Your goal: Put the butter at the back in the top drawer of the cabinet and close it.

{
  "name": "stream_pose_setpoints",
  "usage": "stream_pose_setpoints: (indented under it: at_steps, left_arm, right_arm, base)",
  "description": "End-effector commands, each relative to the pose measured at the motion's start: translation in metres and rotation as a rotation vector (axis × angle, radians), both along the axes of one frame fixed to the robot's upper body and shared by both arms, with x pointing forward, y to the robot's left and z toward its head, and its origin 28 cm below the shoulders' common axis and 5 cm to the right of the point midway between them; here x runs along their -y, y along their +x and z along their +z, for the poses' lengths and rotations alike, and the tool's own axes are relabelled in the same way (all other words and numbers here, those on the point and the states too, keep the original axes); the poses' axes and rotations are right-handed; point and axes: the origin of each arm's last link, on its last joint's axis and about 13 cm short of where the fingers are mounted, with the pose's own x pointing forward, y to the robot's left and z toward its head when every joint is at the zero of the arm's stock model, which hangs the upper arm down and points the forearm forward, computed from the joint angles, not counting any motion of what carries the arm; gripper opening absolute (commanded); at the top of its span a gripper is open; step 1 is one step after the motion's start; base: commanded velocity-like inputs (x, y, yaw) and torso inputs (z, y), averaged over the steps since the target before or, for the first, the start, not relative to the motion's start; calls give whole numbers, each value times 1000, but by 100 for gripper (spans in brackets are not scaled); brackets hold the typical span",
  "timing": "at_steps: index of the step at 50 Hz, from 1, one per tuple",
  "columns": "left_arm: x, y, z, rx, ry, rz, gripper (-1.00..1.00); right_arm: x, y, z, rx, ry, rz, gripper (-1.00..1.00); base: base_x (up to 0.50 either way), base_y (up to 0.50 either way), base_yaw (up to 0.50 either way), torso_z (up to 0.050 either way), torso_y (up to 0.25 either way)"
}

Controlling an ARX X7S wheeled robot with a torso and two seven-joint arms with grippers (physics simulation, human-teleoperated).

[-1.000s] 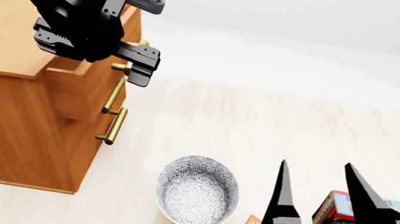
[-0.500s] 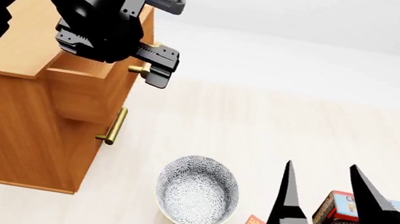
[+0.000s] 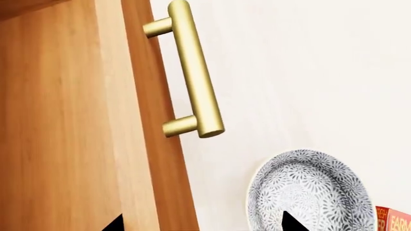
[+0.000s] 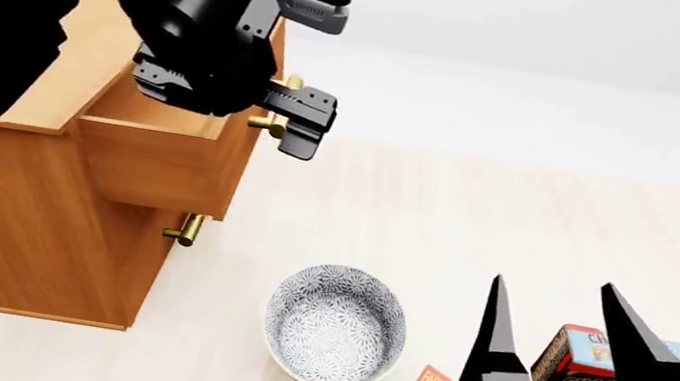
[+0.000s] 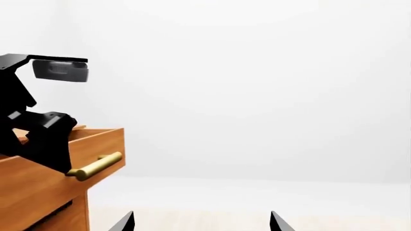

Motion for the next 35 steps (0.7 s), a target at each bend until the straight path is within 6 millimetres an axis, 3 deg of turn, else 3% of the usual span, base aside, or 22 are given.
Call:
stream_pose_setpoints:
  at_steps: [1, 35]
  left_arm:
    - [19, -2, 0, -27, -76, -77, 100]
    - [52, -17, 3, -14, -98, -203, 100]
  right_arm:
    - [1, -1, 1, 1, -1, -7, 100]
    - [7, 0, 1, -3, 5, -18, 100]
  base:
    - [0, 0, 0, 0, 0]
    - [0, 0, 0, 0, 0]
